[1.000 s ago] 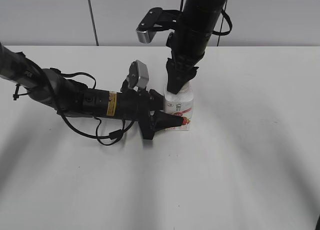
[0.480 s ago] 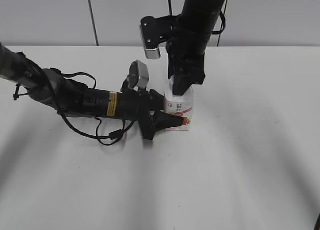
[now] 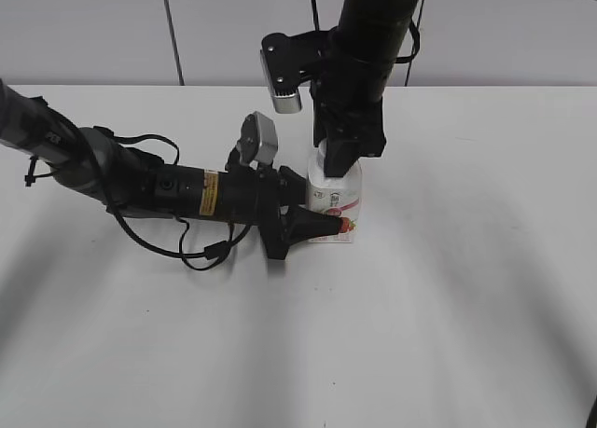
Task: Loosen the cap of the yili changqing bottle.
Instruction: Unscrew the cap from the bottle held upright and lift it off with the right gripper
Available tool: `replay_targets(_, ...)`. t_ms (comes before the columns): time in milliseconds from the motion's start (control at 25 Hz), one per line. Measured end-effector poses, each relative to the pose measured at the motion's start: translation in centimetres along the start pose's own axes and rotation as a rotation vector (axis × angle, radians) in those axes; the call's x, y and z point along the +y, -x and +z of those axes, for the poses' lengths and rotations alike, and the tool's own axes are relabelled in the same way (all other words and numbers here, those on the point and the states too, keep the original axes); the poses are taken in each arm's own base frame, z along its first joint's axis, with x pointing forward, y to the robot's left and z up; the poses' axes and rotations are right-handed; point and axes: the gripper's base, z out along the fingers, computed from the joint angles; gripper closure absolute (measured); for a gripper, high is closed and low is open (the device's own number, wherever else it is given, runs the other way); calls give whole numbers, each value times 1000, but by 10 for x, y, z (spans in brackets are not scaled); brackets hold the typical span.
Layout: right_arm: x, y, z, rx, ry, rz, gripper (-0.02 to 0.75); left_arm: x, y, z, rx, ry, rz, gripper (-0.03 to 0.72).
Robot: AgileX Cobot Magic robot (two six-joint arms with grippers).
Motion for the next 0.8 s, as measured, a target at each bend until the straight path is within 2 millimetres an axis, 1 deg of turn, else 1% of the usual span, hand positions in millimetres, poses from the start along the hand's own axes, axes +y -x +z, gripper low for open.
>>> replay_targets(520, 0, 0, -1, 5, -2, 38, 349, 0, 0, 0, 1, -1, 2, 303)
replay_targets(800, 0, 1, -6, -2, -14, 56, 293, 0, 0, 0, -1, -1, -2, 305)
